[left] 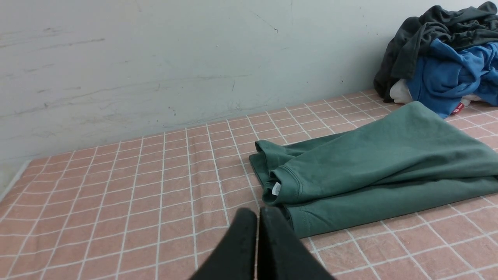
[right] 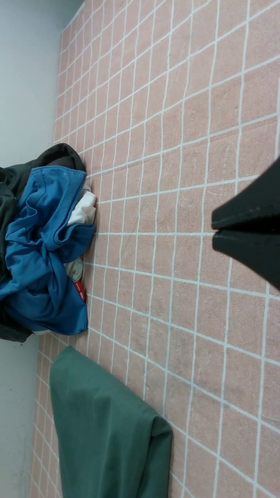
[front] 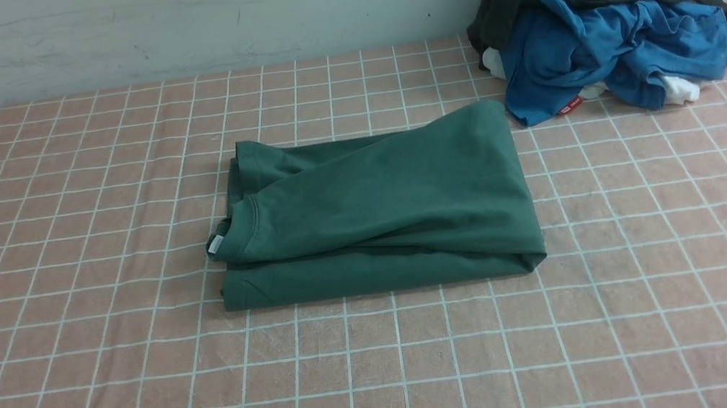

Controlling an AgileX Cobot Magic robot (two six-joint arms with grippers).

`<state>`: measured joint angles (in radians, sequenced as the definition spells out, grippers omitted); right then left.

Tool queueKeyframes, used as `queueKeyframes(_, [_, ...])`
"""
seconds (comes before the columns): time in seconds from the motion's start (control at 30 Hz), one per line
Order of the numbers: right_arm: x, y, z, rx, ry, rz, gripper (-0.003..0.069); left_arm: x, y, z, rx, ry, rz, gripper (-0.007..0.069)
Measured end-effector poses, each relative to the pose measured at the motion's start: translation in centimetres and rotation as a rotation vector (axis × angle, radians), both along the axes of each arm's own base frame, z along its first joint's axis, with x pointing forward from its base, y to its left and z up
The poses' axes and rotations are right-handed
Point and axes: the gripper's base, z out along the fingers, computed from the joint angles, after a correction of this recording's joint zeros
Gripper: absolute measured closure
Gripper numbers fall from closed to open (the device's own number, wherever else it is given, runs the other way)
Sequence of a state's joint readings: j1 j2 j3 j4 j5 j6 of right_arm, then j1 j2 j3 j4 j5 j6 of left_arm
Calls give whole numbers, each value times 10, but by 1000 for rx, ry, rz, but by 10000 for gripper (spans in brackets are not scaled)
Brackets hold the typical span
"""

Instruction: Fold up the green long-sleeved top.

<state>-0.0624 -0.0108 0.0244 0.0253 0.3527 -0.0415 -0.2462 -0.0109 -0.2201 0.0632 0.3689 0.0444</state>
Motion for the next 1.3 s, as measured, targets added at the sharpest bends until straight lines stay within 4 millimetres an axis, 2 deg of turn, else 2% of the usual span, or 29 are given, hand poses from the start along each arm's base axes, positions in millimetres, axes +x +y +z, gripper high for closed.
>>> queueKeyframes(0.13, [0,0,0,0,0,0,672,1,0,-4,1,3,2,627])
queueKeyframes(0.23, [0,0,0,-1,2,0,672,7,0,-20,1,32,39,627])
queueKeyframes(0.43, [0,0,0,-2,3,0,672,16,4,-71,-36,166,163,627])
queueKeyframes(0.5, [0,0,0,-2,4,0,672,15,4,-79,-60,224,180,627])
queueKeyframes(0.8, [0,0,0,0,4,1,672,15,4,-79,20,224,169,627])
queueKeyframes(1.3, [0,0,0,1,4,1,672,14,3,-79,-3,227,164,627])
